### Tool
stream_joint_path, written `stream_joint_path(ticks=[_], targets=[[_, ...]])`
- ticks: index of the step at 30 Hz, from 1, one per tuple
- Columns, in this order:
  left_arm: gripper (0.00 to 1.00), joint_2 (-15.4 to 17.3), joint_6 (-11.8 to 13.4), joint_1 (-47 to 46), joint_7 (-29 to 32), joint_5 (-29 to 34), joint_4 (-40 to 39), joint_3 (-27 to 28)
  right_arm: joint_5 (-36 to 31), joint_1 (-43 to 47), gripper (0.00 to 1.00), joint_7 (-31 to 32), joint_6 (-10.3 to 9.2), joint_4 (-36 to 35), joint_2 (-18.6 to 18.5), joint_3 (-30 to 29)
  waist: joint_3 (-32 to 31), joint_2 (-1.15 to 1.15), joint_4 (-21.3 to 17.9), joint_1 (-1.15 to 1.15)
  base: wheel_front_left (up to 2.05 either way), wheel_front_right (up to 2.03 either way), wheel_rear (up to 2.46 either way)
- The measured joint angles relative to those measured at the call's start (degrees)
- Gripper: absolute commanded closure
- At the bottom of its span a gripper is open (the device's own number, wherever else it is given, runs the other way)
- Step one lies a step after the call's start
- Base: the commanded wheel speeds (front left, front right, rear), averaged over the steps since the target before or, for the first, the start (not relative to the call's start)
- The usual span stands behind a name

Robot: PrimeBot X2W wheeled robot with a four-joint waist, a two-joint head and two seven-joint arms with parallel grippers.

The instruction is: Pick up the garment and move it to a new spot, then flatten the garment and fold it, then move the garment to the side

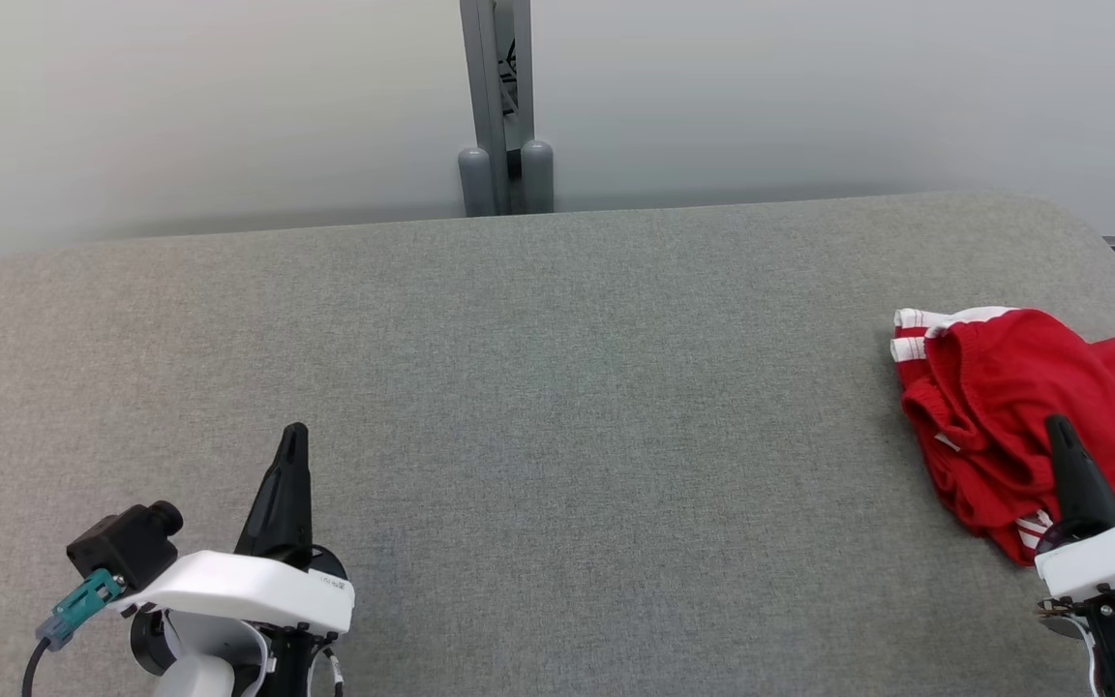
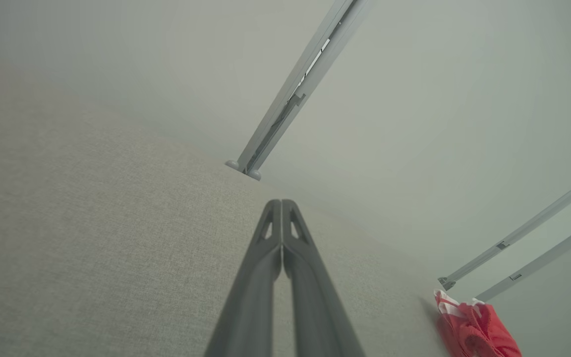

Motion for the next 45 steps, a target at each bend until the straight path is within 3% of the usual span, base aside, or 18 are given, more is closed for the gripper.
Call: stream_joint_path(ticks=[45], targets=[[1.0, -3.0, -6.5, -7.1, -3.5, -30.2, 8.2, -2.7, 28.5, -7.3, 1.0, 11.5, -0.07, 10.8, -2.6, -9.5, -1.0, 0.0, 1.2, 0.0, 0.0, 0.0, 0.0]])
